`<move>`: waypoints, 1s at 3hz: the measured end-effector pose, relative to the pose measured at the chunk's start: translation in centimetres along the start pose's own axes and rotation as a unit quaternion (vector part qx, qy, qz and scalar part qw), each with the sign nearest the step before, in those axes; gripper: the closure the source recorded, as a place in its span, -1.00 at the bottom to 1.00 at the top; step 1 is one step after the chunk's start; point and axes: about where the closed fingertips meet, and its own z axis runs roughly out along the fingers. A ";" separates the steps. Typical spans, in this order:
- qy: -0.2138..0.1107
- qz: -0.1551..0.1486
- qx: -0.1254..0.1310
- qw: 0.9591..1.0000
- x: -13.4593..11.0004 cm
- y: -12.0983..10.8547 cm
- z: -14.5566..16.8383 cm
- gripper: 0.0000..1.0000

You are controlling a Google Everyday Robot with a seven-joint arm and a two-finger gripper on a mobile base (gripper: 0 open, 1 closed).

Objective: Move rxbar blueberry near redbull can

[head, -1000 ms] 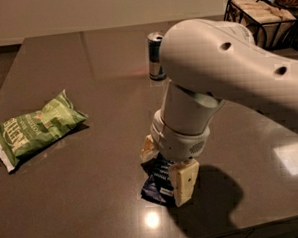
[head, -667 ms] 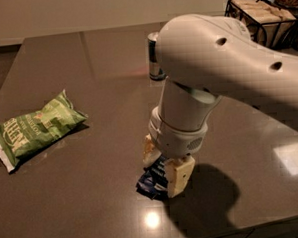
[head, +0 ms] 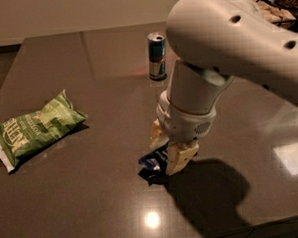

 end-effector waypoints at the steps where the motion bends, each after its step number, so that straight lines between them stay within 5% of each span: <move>1: 0.004 0.050 0.012 0.999 2.5 -1.7 -2.4 1.00; 3: 0.007 0.150 0.058 0.987 8.2 -7.7 -5.5 1.00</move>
Offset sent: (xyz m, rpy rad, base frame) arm 0.1175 -0.0569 0.0467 -0.0070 -0.0270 -0.3385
